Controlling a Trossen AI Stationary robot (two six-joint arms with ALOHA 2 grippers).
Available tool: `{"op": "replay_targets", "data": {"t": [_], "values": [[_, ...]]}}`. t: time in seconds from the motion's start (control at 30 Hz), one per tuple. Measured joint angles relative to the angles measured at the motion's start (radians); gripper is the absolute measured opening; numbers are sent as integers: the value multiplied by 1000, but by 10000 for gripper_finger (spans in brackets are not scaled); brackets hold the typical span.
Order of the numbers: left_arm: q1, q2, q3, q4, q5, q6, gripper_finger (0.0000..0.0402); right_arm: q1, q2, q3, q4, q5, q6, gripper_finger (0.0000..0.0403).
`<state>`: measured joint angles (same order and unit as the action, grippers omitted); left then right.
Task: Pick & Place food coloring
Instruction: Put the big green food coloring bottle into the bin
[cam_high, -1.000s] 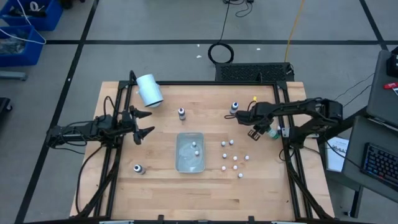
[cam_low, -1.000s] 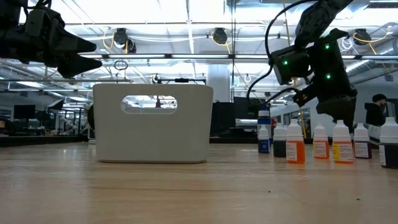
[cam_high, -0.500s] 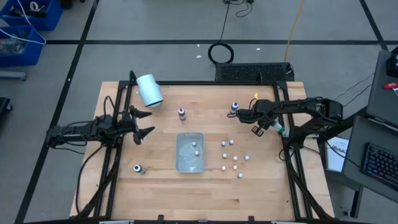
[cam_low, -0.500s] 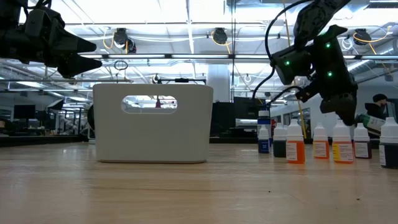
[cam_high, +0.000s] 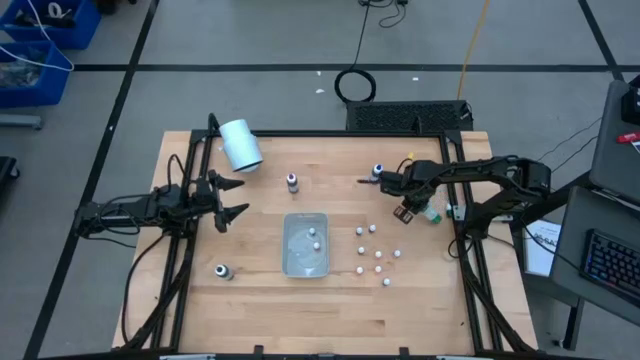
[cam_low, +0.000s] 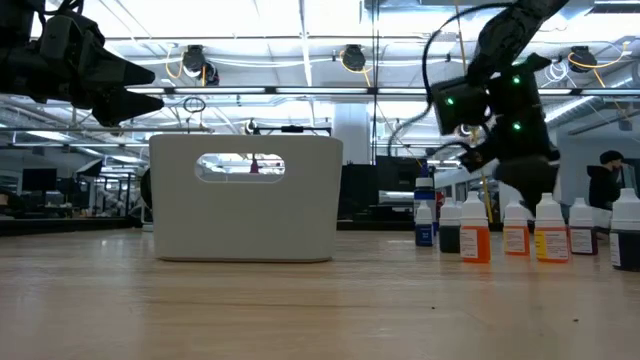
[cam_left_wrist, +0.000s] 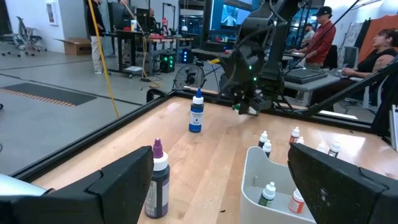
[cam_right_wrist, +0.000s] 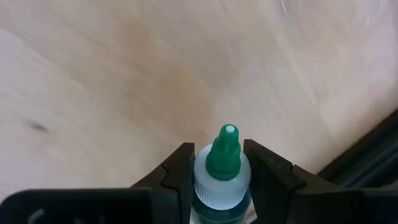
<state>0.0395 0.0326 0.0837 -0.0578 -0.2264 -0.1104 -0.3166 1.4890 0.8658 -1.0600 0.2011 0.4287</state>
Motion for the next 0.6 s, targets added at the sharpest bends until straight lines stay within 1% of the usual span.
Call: {"op": "replay_targets", "data": {"t": [0.17,0.23,0.37,0.43,0.5,0.6], "values": [[0,0,0,0,0,1,365,39,-33,80,-32,23,3,108],[0,0,0,0,0,1,365,46,-46,117,-130,58,31,108],[0,0,0,0,0,1,365,45,-56,127,-274,58,84,108],[0,0,0,-1,0,1,365,46,-55,111,-288,33,94,108],[0,0,0,-5,-1,1,365,46,-54,88,-265,-11,94,108],[0,0,0,-10,0,2,365,46,-54,58,-215,-22,85,108]]}}
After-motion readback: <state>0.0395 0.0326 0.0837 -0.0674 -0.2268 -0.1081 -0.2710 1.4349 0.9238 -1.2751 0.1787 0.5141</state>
